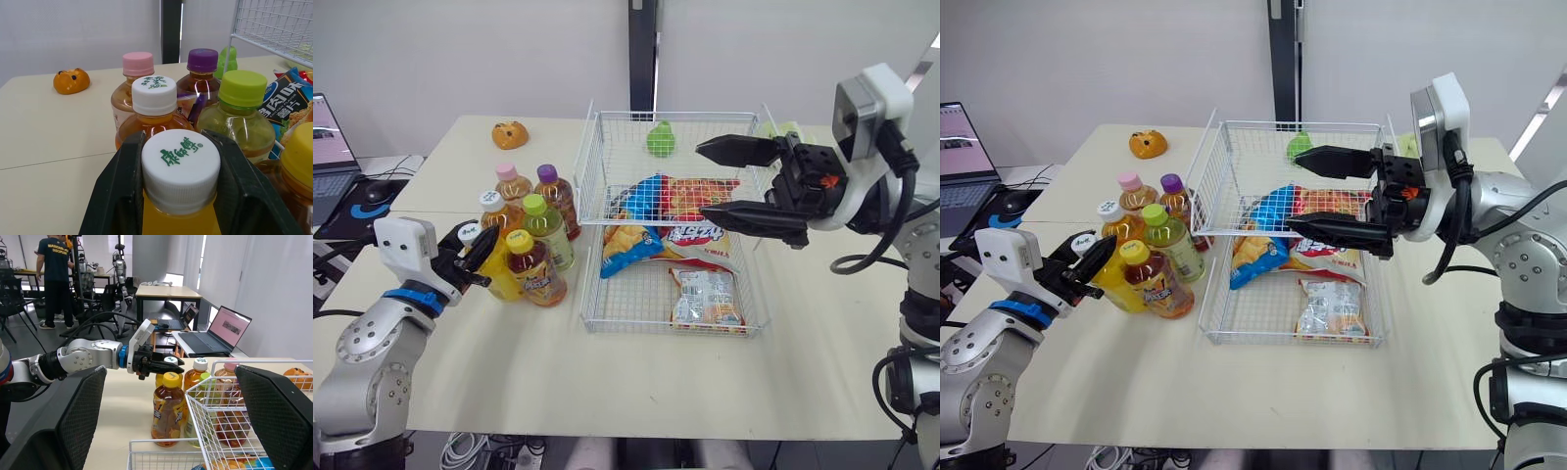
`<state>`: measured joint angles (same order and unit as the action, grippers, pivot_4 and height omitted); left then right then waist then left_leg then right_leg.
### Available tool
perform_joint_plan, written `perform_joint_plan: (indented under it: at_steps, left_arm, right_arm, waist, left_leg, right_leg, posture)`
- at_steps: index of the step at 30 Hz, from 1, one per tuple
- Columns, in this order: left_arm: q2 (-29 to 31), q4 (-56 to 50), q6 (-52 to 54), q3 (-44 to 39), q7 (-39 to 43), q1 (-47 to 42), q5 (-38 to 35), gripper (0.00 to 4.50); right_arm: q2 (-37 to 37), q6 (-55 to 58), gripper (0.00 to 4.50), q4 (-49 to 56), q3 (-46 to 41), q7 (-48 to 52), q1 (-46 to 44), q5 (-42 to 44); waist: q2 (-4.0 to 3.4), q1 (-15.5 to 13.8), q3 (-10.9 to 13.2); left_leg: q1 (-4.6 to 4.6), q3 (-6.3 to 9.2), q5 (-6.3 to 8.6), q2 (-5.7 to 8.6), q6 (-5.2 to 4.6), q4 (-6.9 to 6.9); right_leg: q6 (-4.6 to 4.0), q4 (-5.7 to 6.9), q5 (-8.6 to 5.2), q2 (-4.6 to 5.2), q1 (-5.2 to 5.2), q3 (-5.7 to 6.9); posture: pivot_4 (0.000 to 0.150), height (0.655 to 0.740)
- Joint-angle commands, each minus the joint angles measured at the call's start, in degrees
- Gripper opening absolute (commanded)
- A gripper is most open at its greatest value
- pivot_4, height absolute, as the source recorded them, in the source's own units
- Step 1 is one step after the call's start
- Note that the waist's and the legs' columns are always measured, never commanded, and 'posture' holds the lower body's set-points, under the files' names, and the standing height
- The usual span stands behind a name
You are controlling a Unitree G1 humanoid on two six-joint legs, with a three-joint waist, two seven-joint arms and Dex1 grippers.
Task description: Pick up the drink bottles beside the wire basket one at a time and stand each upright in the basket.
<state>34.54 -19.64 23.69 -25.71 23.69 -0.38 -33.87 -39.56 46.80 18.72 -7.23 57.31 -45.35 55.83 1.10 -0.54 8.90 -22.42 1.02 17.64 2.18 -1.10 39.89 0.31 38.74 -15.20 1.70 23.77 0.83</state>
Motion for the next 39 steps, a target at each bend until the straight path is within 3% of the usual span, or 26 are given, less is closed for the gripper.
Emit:
perform_joint_plan:
  at_steps: [1,6,11,17,21,25,28,32,36,39]
  left_arm:
    - [-0.1,-1.0,0.2,-2.1,0.2,0.9,-0.5,1.37]
    - [4.2,-2.5,2.9,-8.1,3.0,0.6,-5.3,1.37]
    - [16.1,-1.7,13.2,-18.0,8.3,-2.8,-16.4,1.37]
    - [32.3,7.0,27.4,-28.0,17.9,-8.4,-28.6,1.37]
    - [42.9,16.8,31.9,-26.2,23.9,-17.3,-32.2,1.37]
    - [50.0,27.5,28.8,-13.1,29.8,-32.2,-33.0,1.37]
    - [48.3,32.9,26.3,1.6,33.4,-50.6,-29.2,1.37]
    - [37.8,41.8,24.2,16.6,39.0,-74.4,-18.0,1.37]
    - [24.8,55.2,18.2,24.2,45.6,-91.1,-8.1,1.37]
    - [15.4,65.6,11.3,25.3,48.2,-99.3,-2.7,1.37]
  right_arm:
    - [-0.3,-0.8,4.50,1.2,-1.6,-0.2,-0.3,1.1]
    - [0.0,-1.5,4.50,0.1,-0.9,0.7,-0.8,0.2]
    - [0.6,-3.9,4.50,-1.9,0.9,2.5,-1.8,-2.5]
    - [1.4,-5.9,4.50,-3.4,2.1,3.6,-2.8,-4.7]
    - [1.2,-6.4,4.50,-3.0,1.3,2.7,-2.6,-5.5]
    - [0.3,-6.3,4.50,-0.5,-0.5,0.1,-0.6,-5.4]
    - [-0.7,-5.8,4.50,1.5,-2.6,-2.9,0.8,-5.2]
    - [-1.7,-4.2,4.50,4.3,-5.6,-8.6,2.5,-4.1]
    - [-3.7,-2.1,4.50,9.5,-8.7,-14.6,6.2,-4.0]
    - [-5.5,-1.3,4.50,12.8,-11.1,-18.1,8.7,-4.0]
  waist:
    - [0.00,0.0,0.0]
    - [0.03,0.3,0.0]
    - [0.27,0.5,0.2]
    - [0.17,0.5,0.4]
    - [0.37,0.5,0.7]
    - [0.31,0.6,0.7]
    - [0.31,0.1,0.8]
    - [0.44,-0.5,0.9]
    - [0.70,-0.8,1.0]
    - [0.79,-0.6,1.1]
  left_leg:
    - [0.00,0.00,0.00,0.00,0.00,0.00]
    - [-0.01,0.00,0.00,-0.01,0.00,-0.03]
    - [-0.32,0.02,-0.02,-0.03,0.02,0.01]
    - [-0.38,0.03,-0.01,0.02,0.03,0.01]
    - [-0.44,0.13,-0.02,0.02,0.04,0.02]
    - [-0.44,0.10,-0.08,0.05,0.13,-0.01]
    - [-0.45,0.11,-0.12,0.07,0.21,0.00]
    - [-0.46,0.11,-0.09,0.12,0.13,0.12]
    - [-0.50,0.09,-0.14,0.14,0.21,0.20]
    - [-0.62,0.01,-0.16,0.15,0.23,0.23]
  right_leg:
    - [0.00,0.00,0.00,0.00,0.00,0.00]
    - [0.00,-0.01,0.00,0.00,0.02,0.00]
    - [0.00,0.09,0.00,-0.01,0.35,0.04]
    - [0.00,-0.11,0.00,0.00,0.33,0.05]
    - [0.00,-0.10,0.00,0.00,0.38,0.16]
    - [0.01,-0.12,-0.01,0.00,0.39,0.14]
    - [0.00,-0.09,-0.02,0.00,0.37,0.15]
    - [0.02,0.10,-0.02,-0.01,0.36,0.14]
    - [0.15,0.17,-0.09,-0.06,0.40,0.09]
    - [0.21,0.10,-0.13,-0.05,0.47,0.04]
  posture:
    - [0.150,0.7400]
    - [0.150,0.7400]
    - [0.150,0.7400]
    - [0.150,0.7400]
    - [0.150,0.7400]
    - [0.150,0.7400]
    - [0.150,0.7400]
    - [0.150,0.7400]
    - [0.150,0.7400]
    - [0.150,0.7400]
